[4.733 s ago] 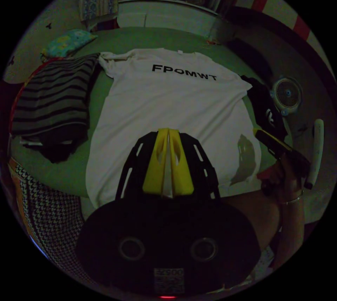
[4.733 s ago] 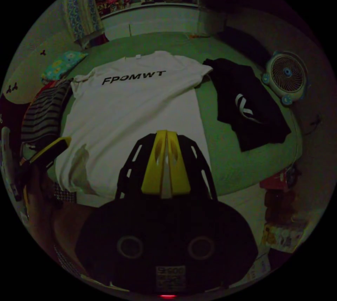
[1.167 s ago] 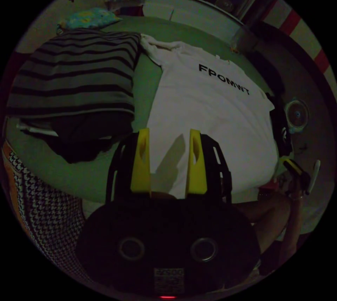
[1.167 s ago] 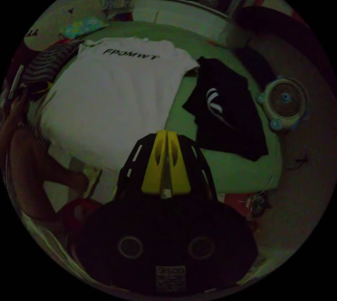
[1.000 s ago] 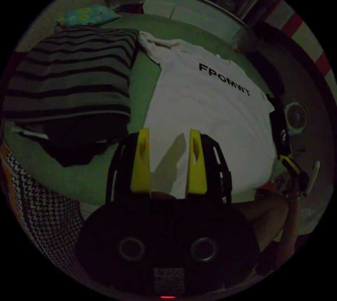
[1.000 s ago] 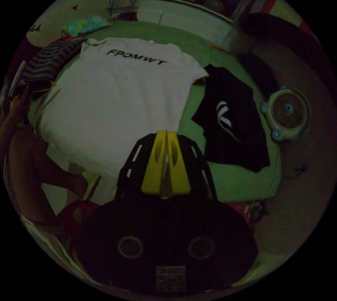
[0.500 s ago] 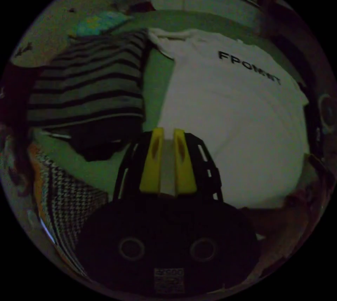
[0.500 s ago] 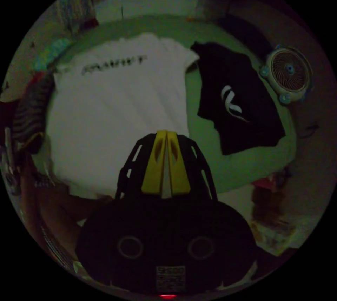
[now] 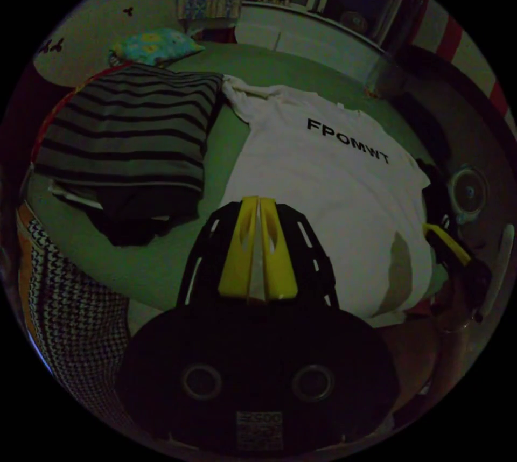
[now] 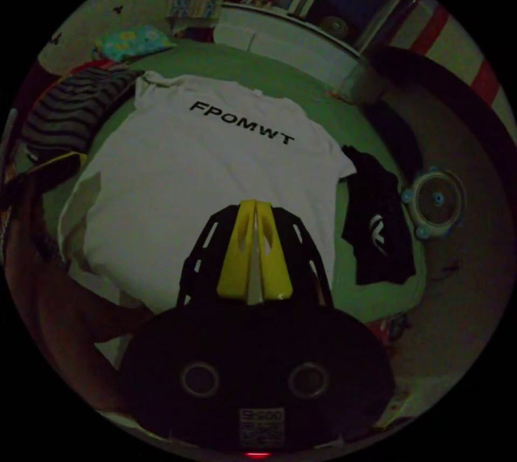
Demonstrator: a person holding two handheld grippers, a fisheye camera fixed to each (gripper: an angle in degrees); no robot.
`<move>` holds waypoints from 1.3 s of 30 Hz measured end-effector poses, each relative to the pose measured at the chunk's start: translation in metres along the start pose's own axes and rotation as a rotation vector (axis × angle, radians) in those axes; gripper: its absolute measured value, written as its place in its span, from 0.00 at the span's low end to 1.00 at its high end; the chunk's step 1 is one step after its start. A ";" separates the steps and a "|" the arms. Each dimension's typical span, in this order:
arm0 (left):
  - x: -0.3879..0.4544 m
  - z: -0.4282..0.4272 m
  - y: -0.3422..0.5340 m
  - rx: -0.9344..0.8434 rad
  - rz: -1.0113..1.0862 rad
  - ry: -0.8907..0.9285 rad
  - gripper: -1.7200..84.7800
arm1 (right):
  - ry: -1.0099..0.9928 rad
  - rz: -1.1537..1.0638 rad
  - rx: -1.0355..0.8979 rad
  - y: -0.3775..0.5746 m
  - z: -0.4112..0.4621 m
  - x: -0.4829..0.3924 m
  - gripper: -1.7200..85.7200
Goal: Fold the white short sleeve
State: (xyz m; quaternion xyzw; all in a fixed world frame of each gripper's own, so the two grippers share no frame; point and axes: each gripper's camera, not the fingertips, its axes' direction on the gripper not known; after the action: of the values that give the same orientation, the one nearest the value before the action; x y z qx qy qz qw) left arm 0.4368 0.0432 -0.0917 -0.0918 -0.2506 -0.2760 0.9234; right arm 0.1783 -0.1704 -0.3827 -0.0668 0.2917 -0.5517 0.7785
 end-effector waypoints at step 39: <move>0.021 0.003 -0.044 -0.045 -0.003 0.056 0.03 | -0.219 0.158 -0.161 -0.069 0.078 -0.032 0.01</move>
State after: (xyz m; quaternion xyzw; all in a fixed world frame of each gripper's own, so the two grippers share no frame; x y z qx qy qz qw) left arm 0.4260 -0.0022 -0.0772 -0.1045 -0.2187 -0.2856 0.9272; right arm 0.1554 -0.1850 -0.2772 -0.1655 0.2528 -0.4529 0.8388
